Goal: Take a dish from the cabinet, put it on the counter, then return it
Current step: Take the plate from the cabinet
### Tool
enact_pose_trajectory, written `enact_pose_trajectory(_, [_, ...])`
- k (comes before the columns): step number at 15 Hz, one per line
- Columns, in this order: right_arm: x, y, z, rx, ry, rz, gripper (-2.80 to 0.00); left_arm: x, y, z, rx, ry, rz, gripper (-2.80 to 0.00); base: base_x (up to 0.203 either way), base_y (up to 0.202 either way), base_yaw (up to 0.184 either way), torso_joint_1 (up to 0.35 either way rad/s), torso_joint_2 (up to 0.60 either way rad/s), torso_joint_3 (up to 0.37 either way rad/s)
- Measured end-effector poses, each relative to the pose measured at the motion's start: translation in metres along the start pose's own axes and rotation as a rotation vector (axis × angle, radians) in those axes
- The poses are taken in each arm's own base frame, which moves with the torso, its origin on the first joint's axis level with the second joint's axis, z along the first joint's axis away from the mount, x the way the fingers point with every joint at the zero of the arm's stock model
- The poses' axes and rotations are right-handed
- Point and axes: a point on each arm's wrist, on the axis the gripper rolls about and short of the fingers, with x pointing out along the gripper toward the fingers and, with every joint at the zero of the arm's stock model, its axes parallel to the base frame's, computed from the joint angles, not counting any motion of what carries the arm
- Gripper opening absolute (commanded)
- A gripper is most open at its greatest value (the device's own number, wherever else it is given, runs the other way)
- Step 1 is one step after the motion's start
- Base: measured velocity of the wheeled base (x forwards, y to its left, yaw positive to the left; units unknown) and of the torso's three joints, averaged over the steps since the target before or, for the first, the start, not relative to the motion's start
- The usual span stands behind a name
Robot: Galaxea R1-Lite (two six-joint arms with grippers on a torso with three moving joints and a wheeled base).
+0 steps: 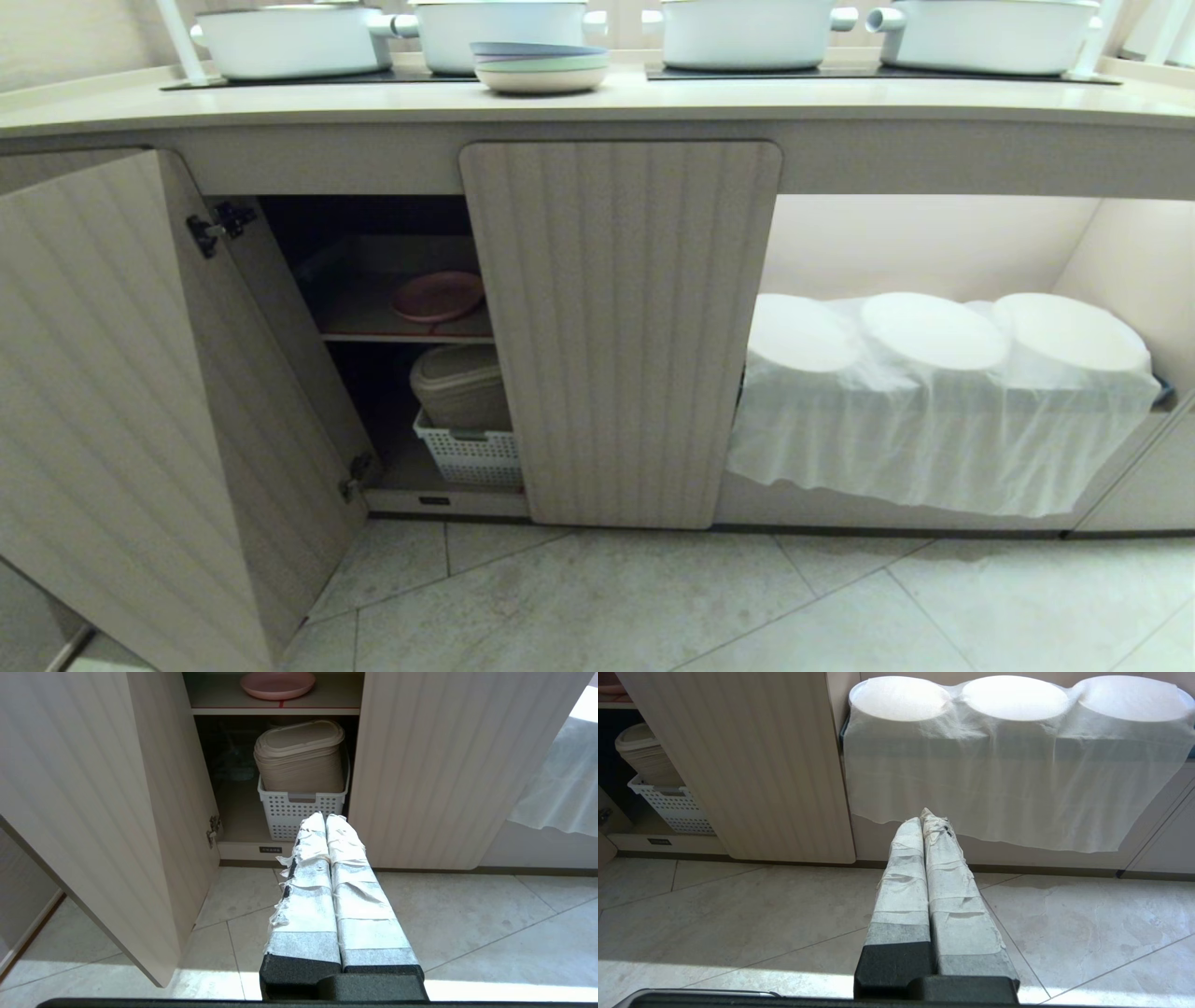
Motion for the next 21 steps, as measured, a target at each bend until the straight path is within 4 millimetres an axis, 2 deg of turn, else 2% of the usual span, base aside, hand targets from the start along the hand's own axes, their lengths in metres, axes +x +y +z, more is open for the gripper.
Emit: enact_pose_trajectory(21, [0.0000,0.0000,0.0000,-0.001,0.000,0.000,-2.80,0.0000,0.0000,0.0000,0.000,0.000,0.000,-2.80,0.000,0.000,0.000,0.000,0.00,0.000])
